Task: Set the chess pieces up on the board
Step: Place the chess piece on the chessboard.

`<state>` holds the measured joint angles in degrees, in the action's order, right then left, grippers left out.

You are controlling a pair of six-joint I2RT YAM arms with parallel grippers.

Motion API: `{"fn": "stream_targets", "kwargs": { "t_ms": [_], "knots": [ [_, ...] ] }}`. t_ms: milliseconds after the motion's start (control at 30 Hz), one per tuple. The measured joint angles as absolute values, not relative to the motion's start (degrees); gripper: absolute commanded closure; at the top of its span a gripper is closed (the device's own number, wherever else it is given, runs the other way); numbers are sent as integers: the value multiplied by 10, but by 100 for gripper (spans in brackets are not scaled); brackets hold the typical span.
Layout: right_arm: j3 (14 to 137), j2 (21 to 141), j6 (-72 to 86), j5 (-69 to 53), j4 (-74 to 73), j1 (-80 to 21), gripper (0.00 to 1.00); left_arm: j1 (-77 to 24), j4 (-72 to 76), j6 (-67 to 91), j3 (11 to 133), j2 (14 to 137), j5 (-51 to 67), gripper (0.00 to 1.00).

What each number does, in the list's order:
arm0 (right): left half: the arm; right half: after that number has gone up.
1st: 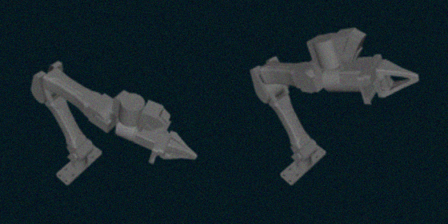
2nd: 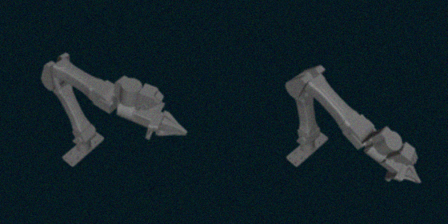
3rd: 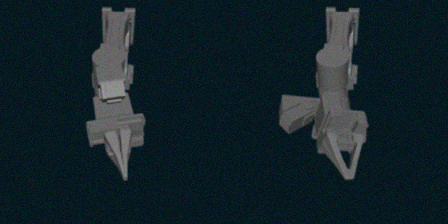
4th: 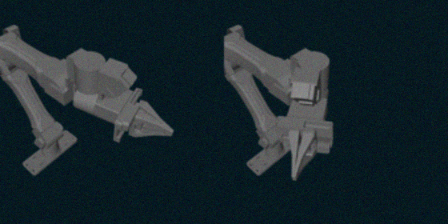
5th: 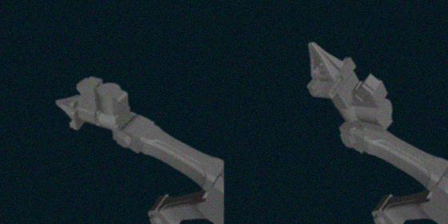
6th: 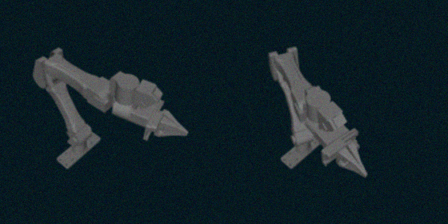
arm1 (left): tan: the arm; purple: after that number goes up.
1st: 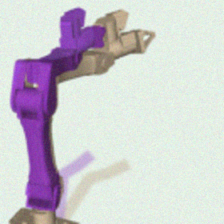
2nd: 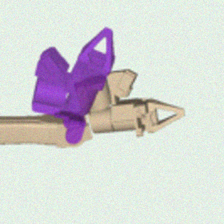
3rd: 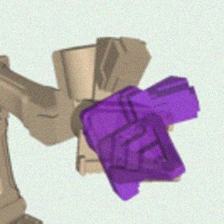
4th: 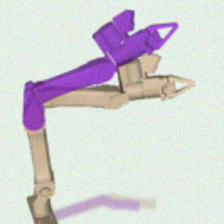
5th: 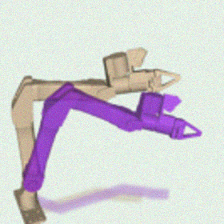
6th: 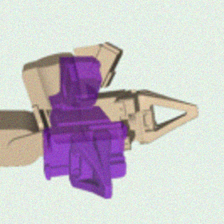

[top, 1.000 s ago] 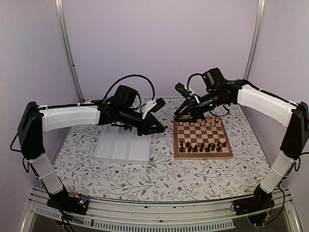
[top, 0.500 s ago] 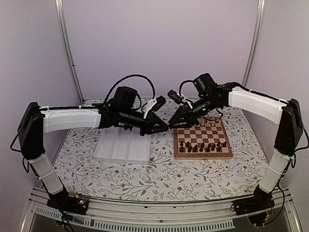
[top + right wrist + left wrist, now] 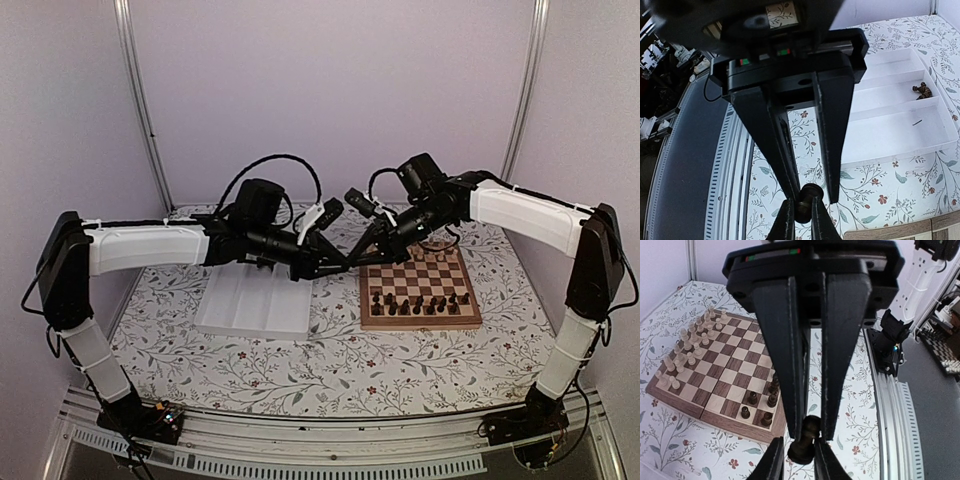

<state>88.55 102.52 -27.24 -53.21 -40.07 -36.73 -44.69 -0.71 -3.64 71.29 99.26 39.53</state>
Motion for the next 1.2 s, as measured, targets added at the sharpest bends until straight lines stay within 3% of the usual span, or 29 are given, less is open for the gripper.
{"fn": "stream_targets", "kwargs": {
  "t_ms": [100,300,800,1200],
  "knots": [
    [886,1025,-276,-527,-404,-368,100,-447,-9,-37,713,993,379,62],
    [886,1023,-303,-470,-430,-359,100,-453,-48,-78,712,983,332,58],
    [905,1030,-393,-215,-548,-286,100,-454,-94,-125,712,952,254,57],
    [934,1124,-402,-180,-596,-286,99,-456,-105,-126,712,952,238,57]
  ]
}}
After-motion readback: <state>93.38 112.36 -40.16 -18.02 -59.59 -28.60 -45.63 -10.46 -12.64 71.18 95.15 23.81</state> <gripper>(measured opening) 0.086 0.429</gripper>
